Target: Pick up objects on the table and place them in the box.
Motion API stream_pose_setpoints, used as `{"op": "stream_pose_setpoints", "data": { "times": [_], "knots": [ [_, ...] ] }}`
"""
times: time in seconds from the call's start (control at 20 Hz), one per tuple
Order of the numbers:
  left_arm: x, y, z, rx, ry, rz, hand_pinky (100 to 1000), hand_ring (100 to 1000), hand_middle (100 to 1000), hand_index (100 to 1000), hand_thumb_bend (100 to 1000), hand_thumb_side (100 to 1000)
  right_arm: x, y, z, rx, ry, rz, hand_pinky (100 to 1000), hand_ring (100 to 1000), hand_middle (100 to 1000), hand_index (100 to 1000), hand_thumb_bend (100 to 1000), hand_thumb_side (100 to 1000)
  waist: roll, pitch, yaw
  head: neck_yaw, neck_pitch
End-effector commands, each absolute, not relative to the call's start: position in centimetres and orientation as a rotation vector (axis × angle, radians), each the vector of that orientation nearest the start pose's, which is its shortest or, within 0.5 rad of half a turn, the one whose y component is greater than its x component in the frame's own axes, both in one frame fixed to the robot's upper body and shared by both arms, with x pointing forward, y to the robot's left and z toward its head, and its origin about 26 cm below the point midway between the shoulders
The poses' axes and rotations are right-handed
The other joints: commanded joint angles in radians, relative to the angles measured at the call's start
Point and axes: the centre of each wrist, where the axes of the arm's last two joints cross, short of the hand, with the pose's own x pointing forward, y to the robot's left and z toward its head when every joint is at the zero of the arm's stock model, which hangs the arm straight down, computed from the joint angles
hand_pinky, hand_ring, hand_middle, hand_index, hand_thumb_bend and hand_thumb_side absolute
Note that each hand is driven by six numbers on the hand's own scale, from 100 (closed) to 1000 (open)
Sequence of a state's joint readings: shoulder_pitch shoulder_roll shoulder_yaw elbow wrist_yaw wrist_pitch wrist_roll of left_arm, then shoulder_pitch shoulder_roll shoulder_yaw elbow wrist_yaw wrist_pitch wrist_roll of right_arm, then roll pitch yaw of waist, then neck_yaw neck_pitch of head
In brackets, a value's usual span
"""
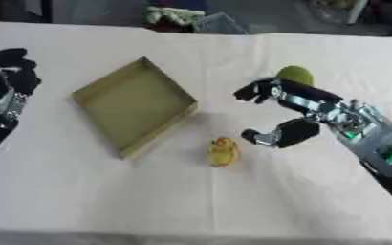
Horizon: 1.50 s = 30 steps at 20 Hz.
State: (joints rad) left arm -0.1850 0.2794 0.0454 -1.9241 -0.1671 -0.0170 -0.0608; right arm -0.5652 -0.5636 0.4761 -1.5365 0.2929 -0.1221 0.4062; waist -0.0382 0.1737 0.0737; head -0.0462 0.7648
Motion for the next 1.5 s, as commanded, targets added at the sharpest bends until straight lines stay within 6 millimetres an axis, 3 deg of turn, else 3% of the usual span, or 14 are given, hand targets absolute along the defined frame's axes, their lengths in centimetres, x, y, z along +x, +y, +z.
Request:
{"op": "stream_pose_setpoints", "data": {
  "times": [0.05, 0.7, 1.5],
  "knots": [
    [29.6, 28.2, 15.9, 0.349, -2.108, -0.456, 660, 607, 646, 810, 450, 694, 37.7, -22.3, 14.3, -0.2, -1.652, 1.593, 800, 857, 832, 905, 317, 408, 0.002, -0.011, 0.002, -0.001, 0.005],
    [29.7, 28.1, 16.1, 0.344, -2.115, -0.462, 661, 607, 647, 811, 450, 694, 38.5, -21.7, 11.1, -0.158, -1.543, 1.703, 809, 863, 840, 878, 297, 395, 0.002, -0.007, 0.01, -0.002, 0.005],
    [29.7, 28.0, 16.0, 0.342, -2.115, -0.463, 660, 606, 646, 810, 450, 695, 38.9, -20.5, 9.8, -0.176, -1.519, 1.836, 816, 869, 847, 853, 260, 362, 0.003, -0.003, 0.012, -0.001, 0.005]
  ]
}}
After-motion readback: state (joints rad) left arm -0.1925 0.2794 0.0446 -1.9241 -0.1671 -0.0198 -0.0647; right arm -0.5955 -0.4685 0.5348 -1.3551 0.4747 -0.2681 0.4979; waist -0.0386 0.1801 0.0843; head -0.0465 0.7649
